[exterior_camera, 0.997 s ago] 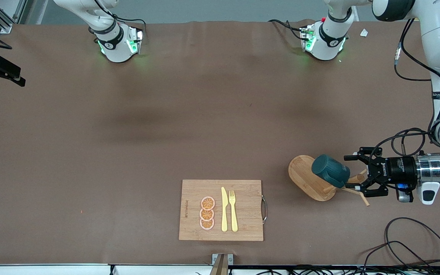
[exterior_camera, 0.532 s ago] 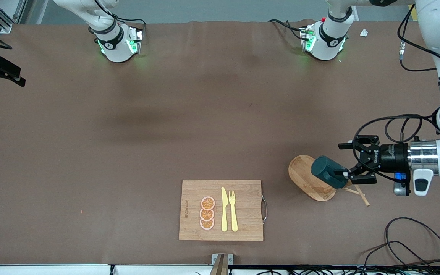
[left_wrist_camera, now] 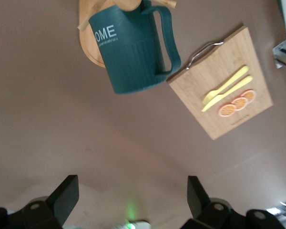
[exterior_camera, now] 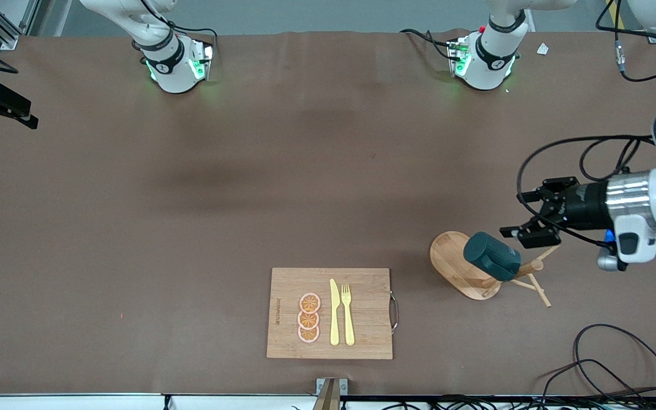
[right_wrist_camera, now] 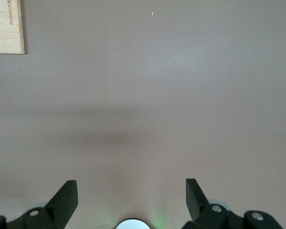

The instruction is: Pass cup and hang on rack

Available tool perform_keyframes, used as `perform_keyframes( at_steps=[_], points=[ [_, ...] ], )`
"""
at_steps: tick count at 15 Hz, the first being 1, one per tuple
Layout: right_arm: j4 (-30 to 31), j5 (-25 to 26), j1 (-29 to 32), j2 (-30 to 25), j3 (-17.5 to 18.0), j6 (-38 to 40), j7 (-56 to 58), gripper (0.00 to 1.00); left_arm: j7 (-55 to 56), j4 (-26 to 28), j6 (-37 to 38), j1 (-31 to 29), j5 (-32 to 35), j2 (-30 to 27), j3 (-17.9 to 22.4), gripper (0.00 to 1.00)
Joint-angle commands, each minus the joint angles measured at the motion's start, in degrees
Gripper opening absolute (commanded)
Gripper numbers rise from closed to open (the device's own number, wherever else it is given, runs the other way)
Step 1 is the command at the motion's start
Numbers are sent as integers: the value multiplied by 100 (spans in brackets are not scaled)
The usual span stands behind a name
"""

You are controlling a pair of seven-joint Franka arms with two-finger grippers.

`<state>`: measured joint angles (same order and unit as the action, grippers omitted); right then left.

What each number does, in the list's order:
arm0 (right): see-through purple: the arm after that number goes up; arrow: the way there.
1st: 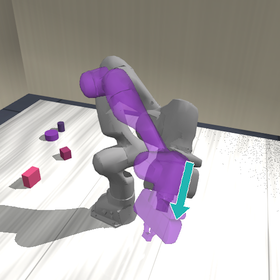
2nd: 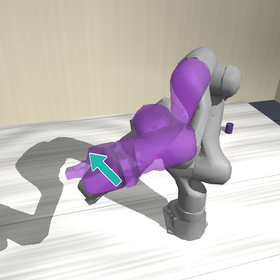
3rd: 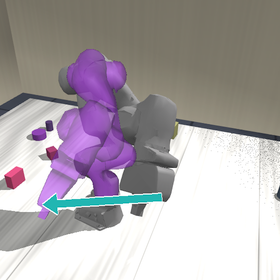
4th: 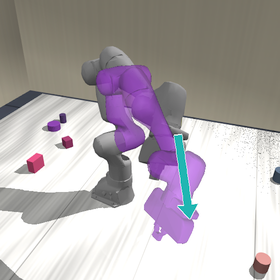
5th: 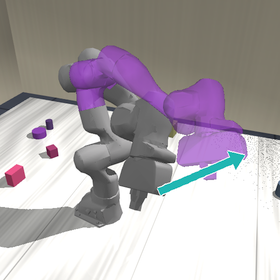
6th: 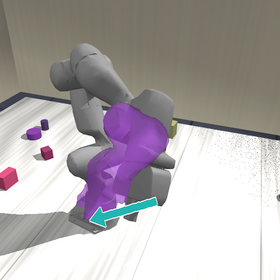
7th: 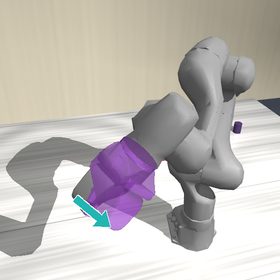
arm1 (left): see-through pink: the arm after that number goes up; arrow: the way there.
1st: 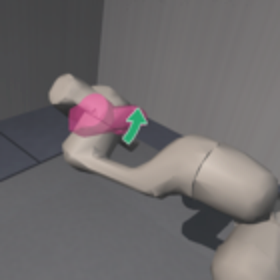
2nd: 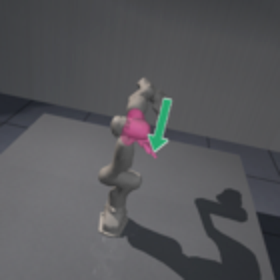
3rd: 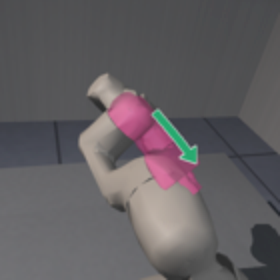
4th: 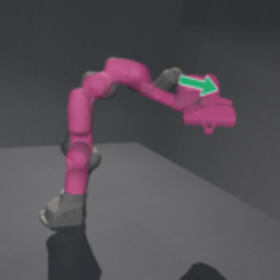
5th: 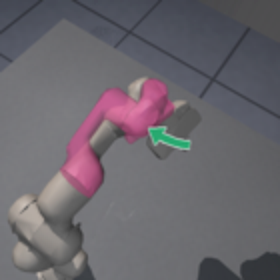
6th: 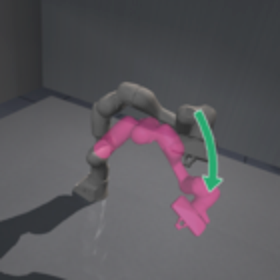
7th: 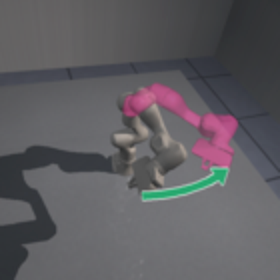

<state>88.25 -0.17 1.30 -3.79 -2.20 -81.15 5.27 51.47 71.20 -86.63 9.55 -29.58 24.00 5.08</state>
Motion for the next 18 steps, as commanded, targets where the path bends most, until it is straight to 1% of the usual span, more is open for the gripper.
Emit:
perform_keyframes(
  at_steps=[1,4,6,8,9,11,12,14,15,17,18],
  points=[
    [96,-1,-24,-96,-17,-15,79,100,-329,104,15,143,707,-368,-129,100],
    [96,-1,-24,-96,-17,-15,79,100,-663,139,15,161,1365,-711,-287,100],
    [96,8,-24,-104,-17,-15,80,100,-752,166,15,143,2155,-887,-681,100],
    [96,17,-24,-96,-17,-15,80,100,-839,201,32,134,3086,-1002,-998,100],
    [96,17,-24,-104,-17,-15,80,100,-997,201,32,100,3247,-1081,-1087,100],
    [96,17,-24,-105,-9,-15,80,100,-1304,183,32,64,3310,-1169,-1044,100],
    [96,17,-24,-105,-17,-15,80,100,-1532,183,41,-58,3267,-1204,-1035,100],
    [96,17,-24,-105,-17,-15,80,100,-2181,175,294,-234,3301,-1248,-1035,100],
    [96,17,-24,-105,-17,-15,80,100,-2567,201,365,-357,3301,-1370,-1018,100],
    [96,17,-24,-105,-17,-15,80,100,-3228,358,428,-489,3266,-1564,-974,100],
    [96,17,-24,-105,-17,-15,80,100,-3439,490,419,-472,3275,-1678,-843,100]
  ],
)
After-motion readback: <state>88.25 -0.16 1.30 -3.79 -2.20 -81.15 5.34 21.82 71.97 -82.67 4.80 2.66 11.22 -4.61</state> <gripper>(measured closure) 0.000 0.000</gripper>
